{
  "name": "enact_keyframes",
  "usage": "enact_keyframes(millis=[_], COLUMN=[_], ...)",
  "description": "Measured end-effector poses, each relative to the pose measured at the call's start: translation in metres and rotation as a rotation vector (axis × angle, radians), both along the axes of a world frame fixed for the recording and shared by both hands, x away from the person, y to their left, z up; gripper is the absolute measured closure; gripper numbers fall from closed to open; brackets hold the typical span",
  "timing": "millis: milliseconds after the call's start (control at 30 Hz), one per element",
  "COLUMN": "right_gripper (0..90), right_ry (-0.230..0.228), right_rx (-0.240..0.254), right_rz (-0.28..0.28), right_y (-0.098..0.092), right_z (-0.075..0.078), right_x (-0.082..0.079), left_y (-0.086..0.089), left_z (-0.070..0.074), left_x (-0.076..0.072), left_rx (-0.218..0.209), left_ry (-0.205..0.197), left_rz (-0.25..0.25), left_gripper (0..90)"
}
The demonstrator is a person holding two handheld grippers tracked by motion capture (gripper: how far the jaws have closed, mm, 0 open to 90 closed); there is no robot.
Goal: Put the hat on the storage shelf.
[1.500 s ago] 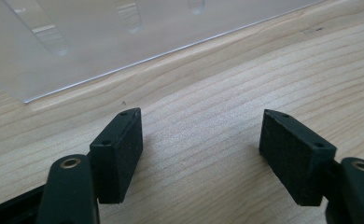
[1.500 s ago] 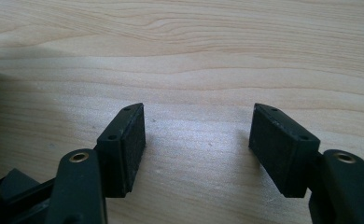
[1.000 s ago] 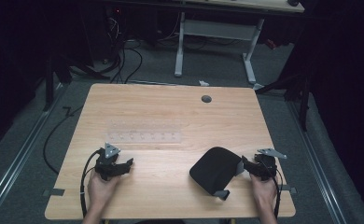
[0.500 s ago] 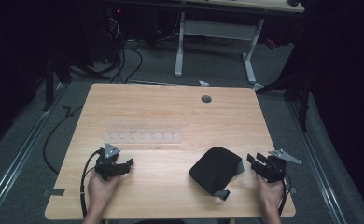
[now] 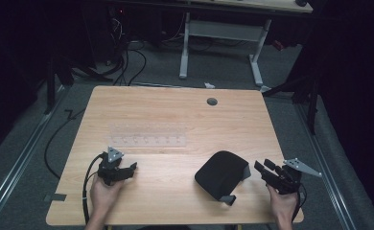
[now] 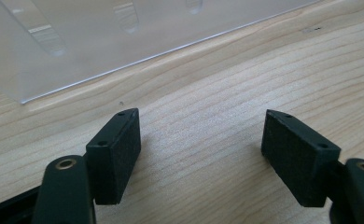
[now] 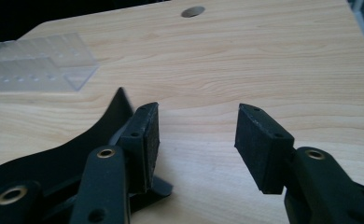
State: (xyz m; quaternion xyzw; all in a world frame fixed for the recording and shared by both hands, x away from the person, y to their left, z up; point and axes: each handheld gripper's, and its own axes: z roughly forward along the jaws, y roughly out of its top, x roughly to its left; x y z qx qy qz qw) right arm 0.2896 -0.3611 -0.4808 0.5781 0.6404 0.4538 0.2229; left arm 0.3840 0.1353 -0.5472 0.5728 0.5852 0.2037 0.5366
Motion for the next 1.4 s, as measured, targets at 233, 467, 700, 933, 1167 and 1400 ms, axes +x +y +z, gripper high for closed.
enact_keyframes(millis=[233,467,700,933,1167,1400], right_gripper=[42.6,36.6,34.8,36.6,41.8,45.3], right_ry=[0.005,0.02,0.061,0.09,0.095,0.105], right_rx=[-0.013,-0.006,0.001,-0.003,0.017,0.012], right_rz=[0.052,0.101,0.144,0.188,0.218,0.253], right_y=[0.009,0.018,0.028,0.035,0.036,0.04], right_z=[0.001,-0.003,-0.011,-0.018,-0.027,-0.033], right_x=[-0.007,-0.001,0.011,0.022,0.027,0.03], left_y=[0.0,0.0,0.0,0.0,0.0,0.0], left_z=[0.0,0.0,0.0,0.0,0.0,0.0], left_x=[0.0,0.0,0.0,0.0,0.0,0.0], left_rx=[0.001,0.002,0.002,0.0,0.0,0.002], left_ry=[0.001,0.0,0.0,0.0,0.0,0.0], left_rz=[0.0,0.0,0.0,0.001,0.001,0.001], left_gripper=[28.8,28.8,28.8,28.8,28.8,28.8])
